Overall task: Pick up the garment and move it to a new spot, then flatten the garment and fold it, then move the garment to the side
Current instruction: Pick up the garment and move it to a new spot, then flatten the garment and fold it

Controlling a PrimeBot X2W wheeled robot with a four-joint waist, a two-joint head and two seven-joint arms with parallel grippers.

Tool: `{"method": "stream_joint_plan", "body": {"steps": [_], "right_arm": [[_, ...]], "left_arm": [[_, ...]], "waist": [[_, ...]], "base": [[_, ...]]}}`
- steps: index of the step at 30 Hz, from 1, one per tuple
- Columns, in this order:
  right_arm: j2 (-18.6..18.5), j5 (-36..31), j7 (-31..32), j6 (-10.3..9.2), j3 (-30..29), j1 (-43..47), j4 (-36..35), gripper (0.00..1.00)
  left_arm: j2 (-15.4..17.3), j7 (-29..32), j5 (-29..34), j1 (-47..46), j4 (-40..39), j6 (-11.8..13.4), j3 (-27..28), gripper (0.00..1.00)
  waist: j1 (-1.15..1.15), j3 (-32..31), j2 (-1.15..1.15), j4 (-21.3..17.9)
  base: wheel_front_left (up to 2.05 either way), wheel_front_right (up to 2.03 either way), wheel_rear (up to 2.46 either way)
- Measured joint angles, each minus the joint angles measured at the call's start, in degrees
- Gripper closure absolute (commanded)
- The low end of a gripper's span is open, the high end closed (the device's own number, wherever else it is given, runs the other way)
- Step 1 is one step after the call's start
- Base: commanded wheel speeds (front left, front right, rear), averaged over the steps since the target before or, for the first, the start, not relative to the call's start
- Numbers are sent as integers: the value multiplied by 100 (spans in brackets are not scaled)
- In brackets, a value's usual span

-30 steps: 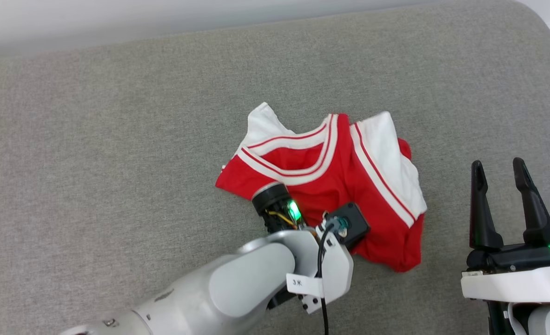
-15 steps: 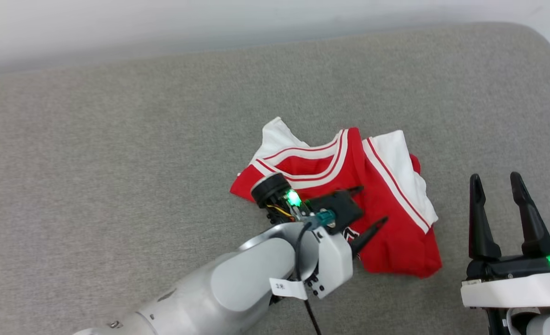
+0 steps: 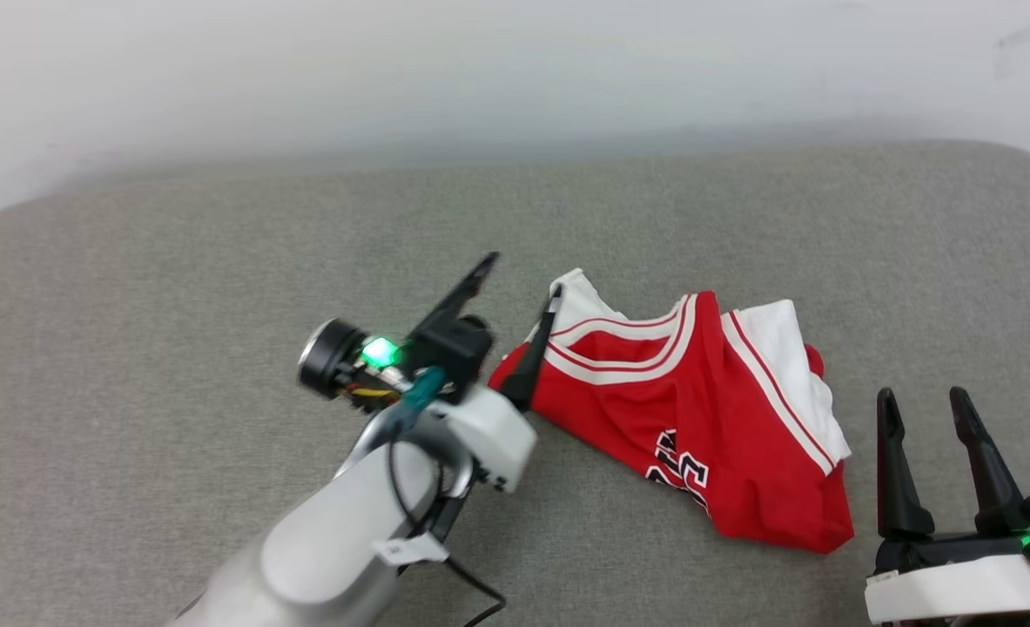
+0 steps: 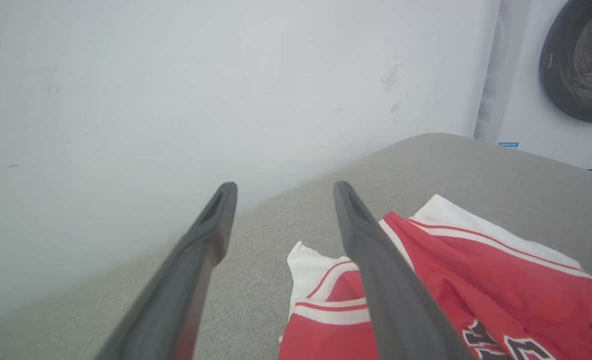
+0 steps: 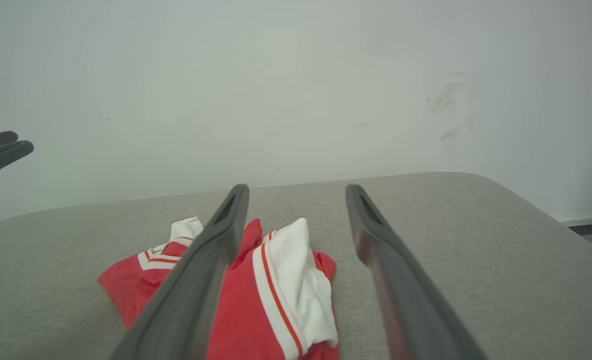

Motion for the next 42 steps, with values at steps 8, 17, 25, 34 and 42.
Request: {"method": "stream_joint_plan", "body": {"steps": [8, 17, 25, 34, 42], "right_arm": [[0, -32, 0, 0, -15, 190, 120, 0], [1, -10, 0, 0, -33, 314, 176, 0], [0, 5, 0, 0, -86, 415, 253, 0], [0, 43, 0, 0, -112, 511, 331, 0], [0, 74, 0, 0, -124, 599, 375, 0]], "left_arm": [[501, -8, 533, 1307, -985, 606, 1261, 0], [470, -8, 973, 2689, -1588, 777, 2672, 0], [75, -8, 1526, 3623, -1931, 564, 3485, 0], [-383, -8, 1958, 4029, -1929, 93, 4017, 0], [-673, -8, 2212, 4204, -1904, -213, 4424, 0]], "waist": [[0, -329, 0, 208], [-1, -494, 0, 293], [0, -535, 0, 266], [0, -579, 0, 234], [0, -599, 0, 211]], "base": [[0, 0, 0], [0, 0, 0], [0, 0, 0], [0, 0, 0], [0, 0, 0]]}}
